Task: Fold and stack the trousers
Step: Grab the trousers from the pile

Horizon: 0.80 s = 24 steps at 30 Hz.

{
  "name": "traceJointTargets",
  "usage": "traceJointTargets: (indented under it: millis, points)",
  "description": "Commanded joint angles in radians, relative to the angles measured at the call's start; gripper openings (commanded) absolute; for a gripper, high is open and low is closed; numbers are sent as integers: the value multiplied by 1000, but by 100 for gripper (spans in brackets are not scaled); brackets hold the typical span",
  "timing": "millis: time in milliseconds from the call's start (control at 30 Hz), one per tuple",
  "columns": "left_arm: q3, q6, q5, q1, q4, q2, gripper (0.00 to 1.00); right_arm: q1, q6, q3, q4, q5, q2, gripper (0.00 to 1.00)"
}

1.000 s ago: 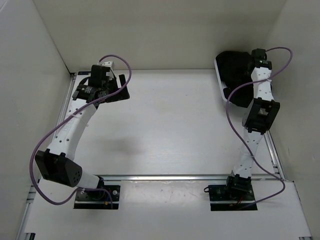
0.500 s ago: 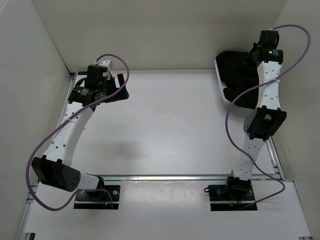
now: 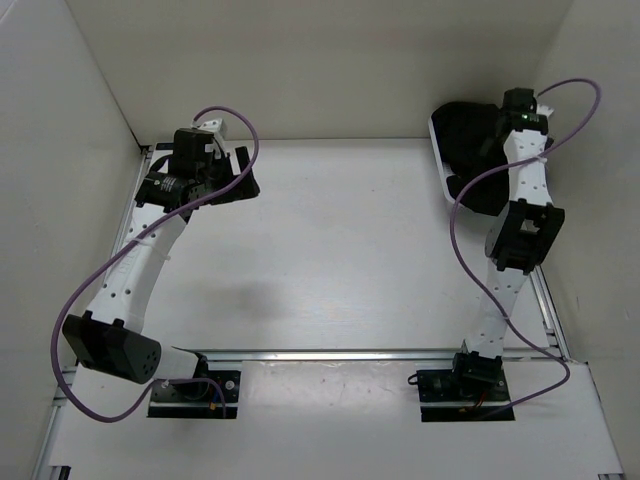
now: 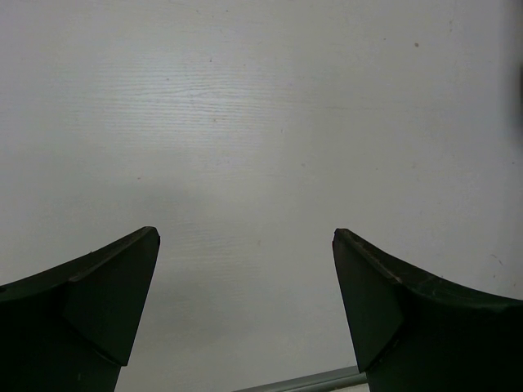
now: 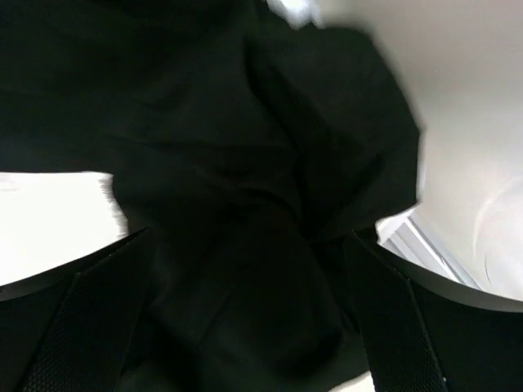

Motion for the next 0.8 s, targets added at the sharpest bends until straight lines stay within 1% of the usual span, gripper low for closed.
traceJointTargets:
  millis: [0, 100, 167, 200, 267, 300, 367, 400, 467, 500, 600, 633, 667, 767]
  points:
    - [4, 11, 42, -4, -8, 11, 100, -6, 19, 0, -45, 114, 16, 100]
    - [24, 30, 51, -4, -17, 32, 100, -6, 19, 9, -36, 65, 56, 100]
    - [46, 30, 18, -4, -26, 43, 100, -6, 29, 9, -24, 52, 83, 97]
    - [55, 30, 17, -4, -43, 55, 100, -6, 29, 9, -10, 42, 93, 93]
    - [83, 30, 5, -4, -59, 65, 100, -6, 29, 22, 5, 22, 122, 88]
    - [83, 30, 5, -4, -69, 65, 100, -6, 29, 23, 14, 22, 131, 80]
    - [92, 30, -4, -4, -69, 65, 100, -6, 29, 45, 14, -5, 149, 69]
    - [92, 30, -4, -4, -69, 65, 100, -6, 29, 46, 14, -31, 163, 56]
    - [92, 19, -15, -4, -69, 55, 100, -6, 20, 46, 24, -53, 163, 42]
    - [92, 19, -15, -4, -78, 55, 100, -6, 11, 46, 24, -62, 163, 25]
    - [92, 1, -15, -4, -79, 46, 100, -6, -1, 36, 34, -87, 130, 10]
    - [92, -10, -15, -4, -79, 46, 100, -6, -1, 36, 34, -87, 119, 3]
    - [92, -10, -15, -4, -79, 46, 100, -6, -1, 36, 34, -96, 105, 0]
    - [112, -22, 5, -4, -79, 46, 100, -6, 8, 36, 34, -129, -7, 0]
